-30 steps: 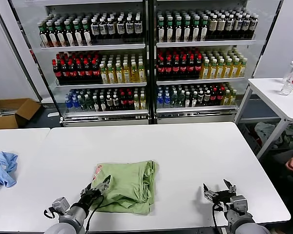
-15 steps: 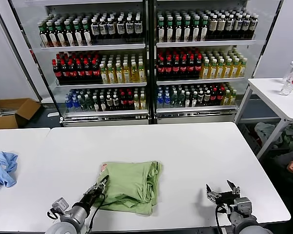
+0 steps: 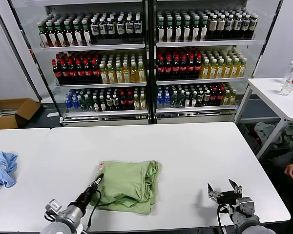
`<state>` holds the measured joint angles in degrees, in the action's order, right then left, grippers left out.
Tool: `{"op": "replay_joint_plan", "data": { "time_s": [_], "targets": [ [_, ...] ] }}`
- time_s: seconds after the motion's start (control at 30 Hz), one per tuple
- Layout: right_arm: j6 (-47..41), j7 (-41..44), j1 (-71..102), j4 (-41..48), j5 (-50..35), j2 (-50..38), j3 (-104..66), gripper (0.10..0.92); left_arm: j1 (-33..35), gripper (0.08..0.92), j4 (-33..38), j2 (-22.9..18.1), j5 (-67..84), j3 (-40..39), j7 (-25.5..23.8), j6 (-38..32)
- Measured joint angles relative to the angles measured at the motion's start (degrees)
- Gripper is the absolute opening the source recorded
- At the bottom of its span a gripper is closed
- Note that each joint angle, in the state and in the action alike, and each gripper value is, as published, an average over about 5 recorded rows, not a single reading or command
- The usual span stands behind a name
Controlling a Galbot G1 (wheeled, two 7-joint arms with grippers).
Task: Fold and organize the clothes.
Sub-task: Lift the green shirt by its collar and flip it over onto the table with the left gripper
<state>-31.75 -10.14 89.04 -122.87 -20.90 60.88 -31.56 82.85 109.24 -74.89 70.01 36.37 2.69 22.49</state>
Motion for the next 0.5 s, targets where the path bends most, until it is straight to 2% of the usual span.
{"op": "replay_joint_plan", "data": {
  "time_s": [0.17, 0.37, 0.5],
  "targets": [
    [0.38, 0.20, -0.86, 0.56, -0.25, -0.13, 0.68, 0.823, 0.42, 0.090, 2.01, 2.04, 4.81, 6.75, 0.93, 0.49],
    [0.60, 0.27, -2.01, 0.74, -0.19, 0.62, 2.10, 0.823, 0.42, 0.090, 5.92, 6.99, 8.75, 16.75, 2.00, 0.05],
    [0.78, 0.37, -2.42, 0.64, -0.11, 1.38, 2.90, 0.823, 0.65, 0.090, 10.00, 8.90, 8.72, 19.26, 2.61, -0.43]
  ]
}}
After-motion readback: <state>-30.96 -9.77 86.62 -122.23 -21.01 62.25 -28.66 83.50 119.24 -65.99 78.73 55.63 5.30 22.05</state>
